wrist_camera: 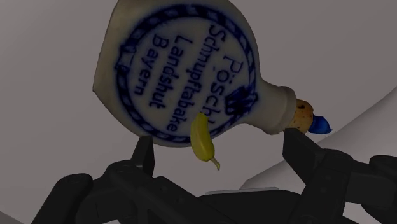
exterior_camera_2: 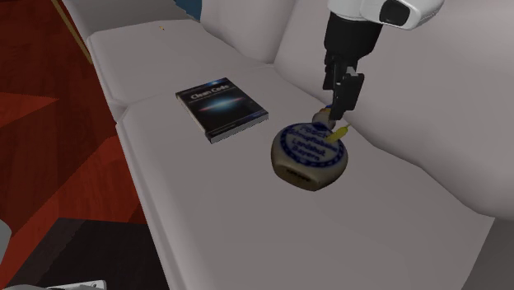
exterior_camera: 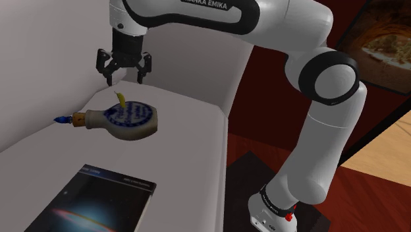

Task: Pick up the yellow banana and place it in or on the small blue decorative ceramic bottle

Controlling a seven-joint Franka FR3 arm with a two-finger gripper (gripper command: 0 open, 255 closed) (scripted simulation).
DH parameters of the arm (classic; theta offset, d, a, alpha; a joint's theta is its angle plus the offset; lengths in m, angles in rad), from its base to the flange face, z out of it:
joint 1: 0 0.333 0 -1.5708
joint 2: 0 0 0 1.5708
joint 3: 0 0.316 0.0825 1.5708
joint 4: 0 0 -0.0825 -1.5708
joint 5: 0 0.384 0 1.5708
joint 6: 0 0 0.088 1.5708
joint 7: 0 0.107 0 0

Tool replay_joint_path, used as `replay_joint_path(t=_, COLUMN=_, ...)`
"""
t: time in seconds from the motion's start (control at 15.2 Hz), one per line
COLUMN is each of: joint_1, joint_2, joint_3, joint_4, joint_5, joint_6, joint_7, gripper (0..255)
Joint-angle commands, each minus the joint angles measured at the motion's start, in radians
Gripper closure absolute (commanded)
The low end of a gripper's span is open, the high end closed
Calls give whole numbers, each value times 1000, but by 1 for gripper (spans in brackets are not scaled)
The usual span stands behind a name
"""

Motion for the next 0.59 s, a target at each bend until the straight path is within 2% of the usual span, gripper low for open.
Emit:
replay_joint_path(t=0.0, joint_1=7, joint_2=13, joint_3=1, joint_4=81, joint_5=-5, joint_6=-69, joint_7=1, gripper=0)
replay_joint_path(t=0.07, joint_1=10, joint_2=18, joint_3=1, joint_4=115, joint_5=-7, joint_6=-99, joint_7=2, gripper=0)
replay_joint_path(t=0.53, joint_1=10, joint_2=18, joint_3=1, joint_4=115, joint_5=-7, joint_6=-99, joint_7=2, gripper=0)
